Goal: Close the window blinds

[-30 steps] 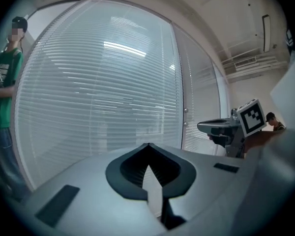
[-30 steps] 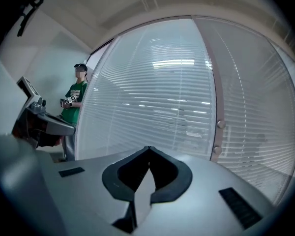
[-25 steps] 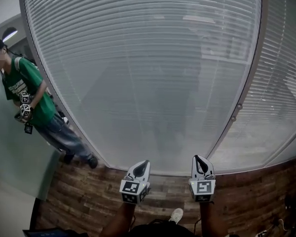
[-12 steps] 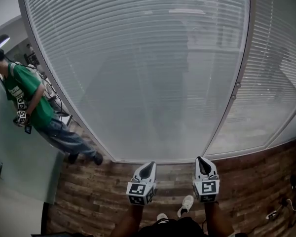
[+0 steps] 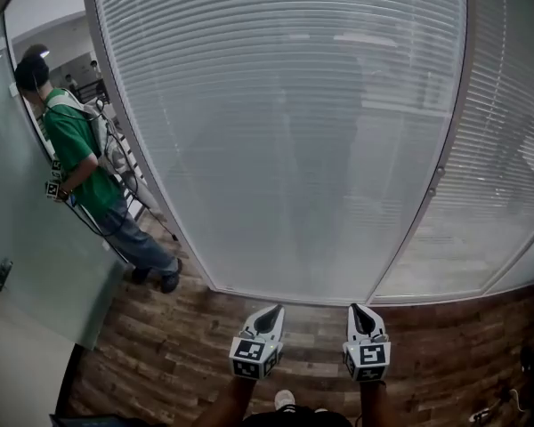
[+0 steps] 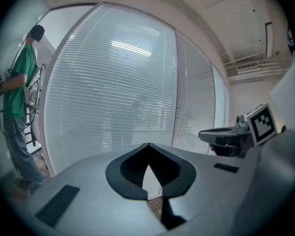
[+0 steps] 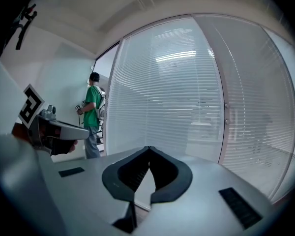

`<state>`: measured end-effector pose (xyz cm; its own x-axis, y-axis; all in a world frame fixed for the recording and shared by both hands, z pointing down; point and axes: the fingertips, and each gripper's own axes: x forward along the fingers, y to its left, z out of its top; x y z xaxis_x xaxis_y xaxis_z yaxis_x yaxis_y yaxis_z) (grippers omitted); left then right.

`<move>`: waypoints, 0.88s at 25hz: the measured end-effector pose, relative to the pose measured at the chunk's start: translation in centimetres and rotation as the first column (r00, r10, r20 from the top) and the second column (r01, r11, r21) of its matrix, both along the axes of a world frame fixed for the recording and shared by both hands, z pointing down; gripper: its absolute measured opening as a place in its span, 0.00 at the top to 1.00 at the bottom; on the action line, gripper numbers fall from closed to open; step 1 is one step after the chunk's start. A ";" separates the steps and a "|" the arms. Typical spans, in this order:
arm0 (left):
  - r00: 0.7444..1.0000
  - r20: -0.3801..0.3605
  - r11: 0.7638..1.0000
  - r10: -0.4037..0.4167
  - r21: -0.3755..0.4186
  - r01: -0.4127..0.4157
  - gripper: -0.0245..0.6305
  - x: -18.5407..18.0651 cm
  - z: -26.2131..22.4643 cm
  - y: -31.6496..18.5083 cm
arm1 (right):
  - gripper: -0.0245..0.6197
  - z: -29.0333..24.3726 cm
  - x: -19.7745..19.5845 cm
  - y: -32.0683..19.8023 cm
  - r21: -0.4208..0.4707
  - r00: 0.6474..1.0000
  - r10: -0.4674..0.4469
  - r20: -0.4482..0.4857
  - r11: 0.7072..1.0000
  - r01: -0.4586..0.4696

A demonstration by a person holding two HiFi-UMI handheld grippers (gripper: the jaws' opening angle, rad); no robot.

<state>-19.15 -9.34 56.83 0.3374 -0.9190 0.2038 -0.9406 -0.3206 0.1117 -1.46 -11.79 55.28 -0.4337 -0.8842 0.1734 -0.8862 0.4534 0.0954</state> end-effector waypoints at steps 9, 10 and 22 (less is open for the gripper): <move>1.000 0.003 1.000 0.006 -0.013 -0.006 0.97 6.0 0.4 3.5 | 0.96 -0.7 3.8 3.8 -0.011 0.994 -0.036 0.104 0.999 0.038; 1.000 0.004 1.000 0.005 -0.009 -0.005 0.97 6.5 0.3 4.1 | 0.96 -0.2 4.7 4.1 -0.015 0.995 -0.024 0.096 1.000 0.025; 0.999 0.018 0.999 -0.035 -0.031 0.035 0.97 10.1 2.3 9.2 | 0.96 2.7 10.4 8.6 -0.035 0.997 -0.006 0.078 0.999 0.008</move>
